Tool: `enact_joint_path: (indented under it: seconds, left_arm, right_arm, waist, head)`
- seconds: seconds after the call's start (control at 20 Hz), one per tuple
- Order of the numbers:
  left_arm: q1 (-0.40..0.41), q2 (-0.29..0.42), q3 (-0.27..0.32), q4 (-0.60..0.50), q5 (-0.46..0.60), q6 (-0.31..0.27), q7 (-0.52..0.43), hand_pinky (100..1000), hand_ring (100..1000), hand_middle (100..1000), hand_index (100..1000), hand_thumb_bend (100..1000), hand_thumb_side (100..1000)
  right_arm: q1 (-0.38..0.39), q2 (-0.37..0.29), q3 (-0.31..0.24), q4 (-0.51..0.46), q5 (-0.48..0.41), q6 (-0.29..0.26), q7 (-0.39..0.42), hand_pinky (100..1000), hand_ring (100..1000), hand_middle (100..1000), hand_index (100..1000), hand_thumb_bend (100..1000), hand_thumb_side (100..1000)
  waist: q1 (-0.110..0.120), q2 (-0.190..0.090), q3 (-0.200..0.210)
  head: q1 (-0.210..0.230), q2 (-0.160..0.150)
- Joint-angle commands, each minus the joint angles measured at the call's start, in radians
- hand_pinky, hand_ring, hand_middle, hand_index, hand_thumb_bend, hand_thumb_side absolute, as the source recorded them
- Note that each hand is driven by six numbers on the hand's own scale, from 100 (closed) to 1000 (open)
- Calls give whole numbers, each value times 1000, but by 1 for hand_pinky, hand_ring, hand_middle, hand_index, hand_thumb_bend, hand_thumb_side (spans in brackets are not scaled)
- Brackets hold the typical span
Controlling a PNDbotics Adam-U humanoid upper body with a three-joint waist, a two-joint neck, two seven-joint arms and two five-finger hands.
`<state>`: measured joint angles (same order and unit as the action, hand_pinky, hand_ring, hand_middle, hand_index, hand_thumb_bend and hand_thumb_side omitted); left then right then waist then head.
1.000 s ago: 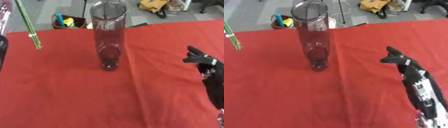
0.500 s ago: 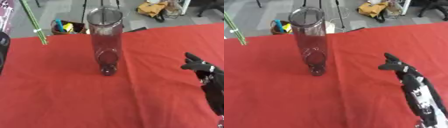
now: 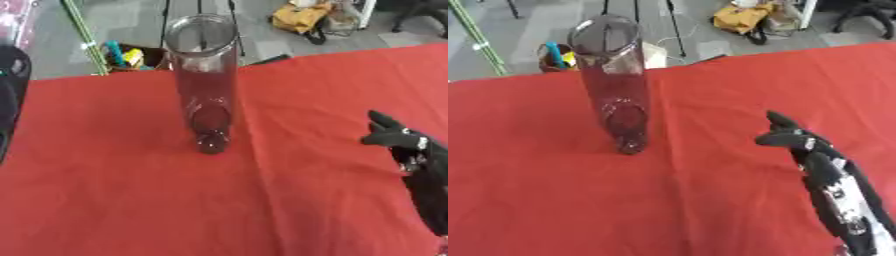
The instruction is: Arrange flowers into the vase.
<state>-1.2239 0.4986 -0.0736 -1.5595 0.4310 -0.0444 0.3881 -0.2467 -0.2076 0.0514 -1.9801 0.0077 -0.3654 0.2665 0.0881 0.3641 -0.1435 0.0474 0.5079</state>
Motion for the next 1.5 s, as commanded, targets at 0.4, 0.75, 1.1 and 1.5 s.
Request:
enact_joint_path:
  seconds: [0.4, 0.75, 1.1, 1.5]
  left_arm:
    - [-71, -5, 19, 21, 16, -121, 23, 100, 100, 100, 100, 215, 569]
    - [-90, 3, 28, 46, 28, -204, 24, 100, 100, 100, 101, 249, 550]
    - [-107, 10, 35, 39, 43, -219, 47, 100, 100, 100, 103, 264, 535]
    - [-117, 19, 37, 23, 49, -216, 72, 100, 100, 100, 104, 270, 527]
  right_arm:
    - [-12, -9, 10, -20, -12, 7, 22, 1000, 1000, 686, 763, 100, 978]
    - [-11, -7, 15, -20, -4, 12, 33, 1000, 1000, 684, 762, 100, 980]
    - [-4, -6, 24, -20, 8, 18, 45, 1000, 1000, 684, 762, 100, 980]
    - [4, -7, 31, -20, 14, 27, 55, 1000, 1000, 681, 761, 100, 981]
  waist:
    - [6, -2, -22]
    - [15, 8, -31]
    - [24, 10, -31]
    - [31, 4, -25]
  head:
    - [26, -14]
    - [40, -22]
    - [32, -58]
    - [27, -69]
